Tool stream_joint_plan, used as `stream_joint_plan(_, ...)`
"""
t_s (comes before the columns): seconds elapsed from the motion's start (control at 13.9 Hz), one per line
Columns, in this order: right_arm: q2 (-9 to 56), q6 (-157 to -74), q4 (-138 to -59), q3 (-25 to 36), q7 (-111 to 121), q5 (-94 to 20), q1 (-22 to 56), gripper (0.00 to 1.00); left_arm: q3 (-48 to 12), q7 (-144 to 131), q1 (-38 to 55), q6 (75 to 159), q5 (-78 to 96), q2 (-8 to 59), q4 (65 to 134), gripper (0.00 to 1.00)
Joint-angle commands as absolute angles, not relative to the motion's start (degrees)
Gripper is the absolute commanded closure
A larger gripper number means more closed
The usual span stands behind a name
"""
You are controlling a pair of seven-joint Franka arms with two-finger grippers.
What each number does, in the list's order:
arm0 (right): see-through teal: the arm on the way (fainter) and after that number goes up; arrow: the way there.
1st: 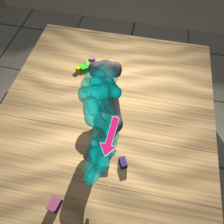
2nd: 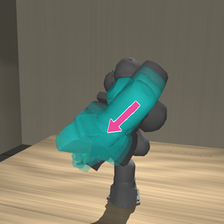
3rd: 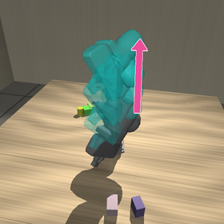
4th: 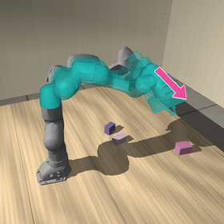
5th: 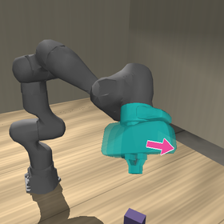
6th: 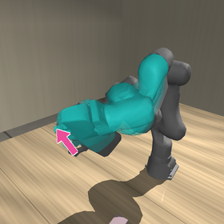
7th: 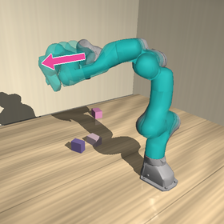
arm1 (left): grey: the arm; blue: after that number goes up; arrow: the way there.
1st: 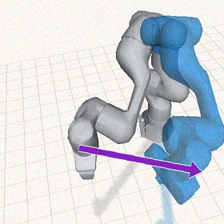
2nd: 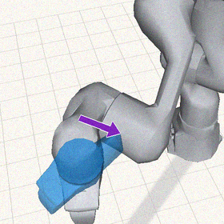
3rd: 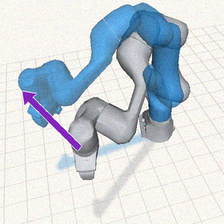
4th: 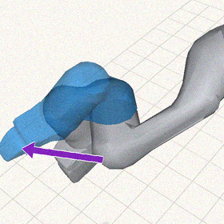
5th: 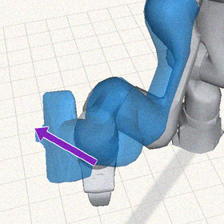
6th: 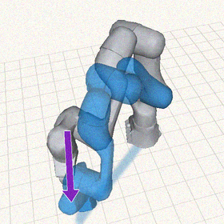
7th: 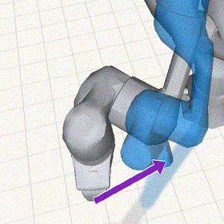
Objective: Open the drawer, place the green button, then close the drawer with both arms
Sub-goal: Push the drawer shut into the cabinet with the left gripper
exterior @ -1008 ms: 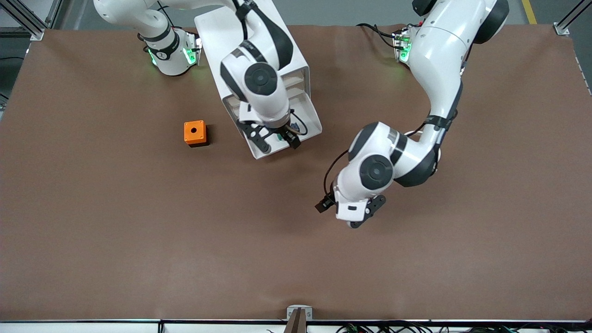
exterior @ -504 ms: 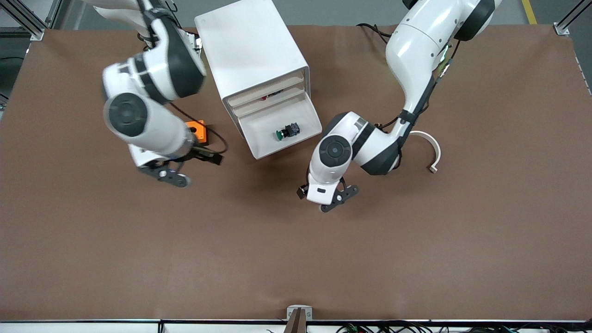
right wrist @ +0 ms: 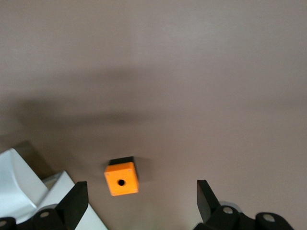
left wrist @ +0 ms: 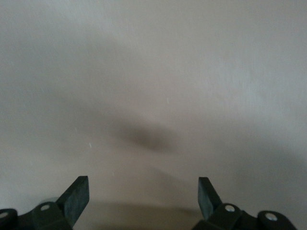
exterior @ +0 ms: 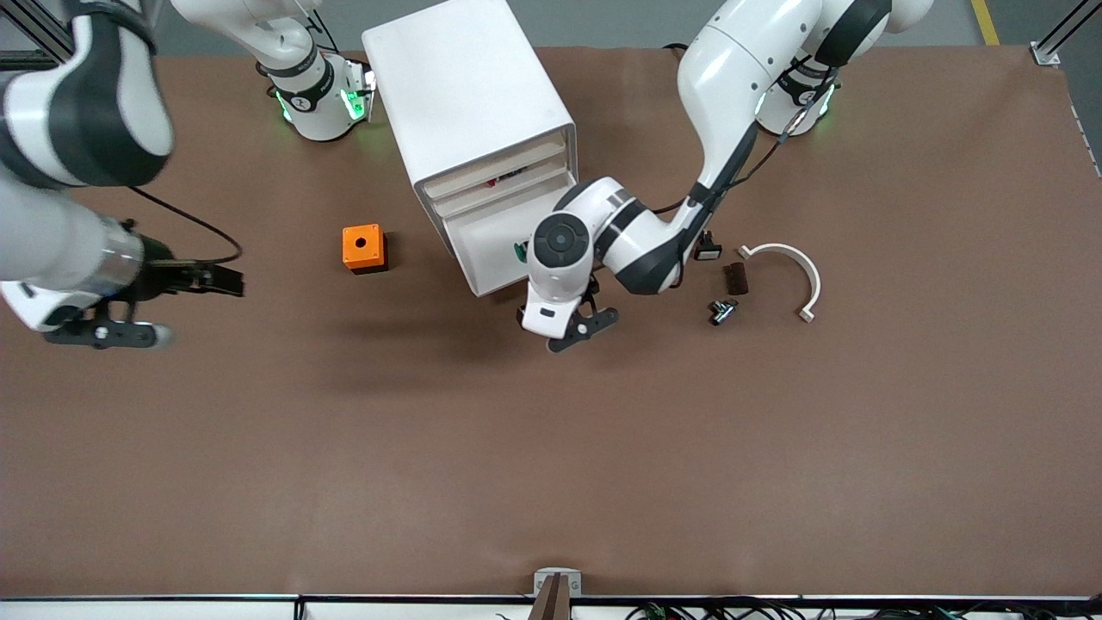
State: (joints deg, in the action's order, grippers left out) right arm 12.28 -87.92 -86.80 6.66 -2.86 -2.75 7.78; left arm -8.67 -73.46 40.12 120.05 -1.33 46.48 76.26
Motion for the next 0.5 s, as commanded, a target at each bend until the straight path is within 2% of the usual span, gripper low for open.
stream_joint_plan(0.0,9.8,-86.1,-87.2,5.4,4.3,-1.8,2.4,0.0,-9.2,-75.3,42.0,120.8,-2.2,45.2,78.9,0.0)
stream_joint_plan(0.22,7.9,-84.4,-87.2,5.3,6.9,-1.2,-1.3,0.0,-12.8,-75.5,42.3,120.8,-2.0,45.4,80.0,0.0)
stream_joint_plan(0.43,6.9,-83.6,-87.5,5.0,6.8,0.8,-1.1,0.0,-16.3,-75.9,41.7,120.8,1.1,45.2,80.8,0.0)
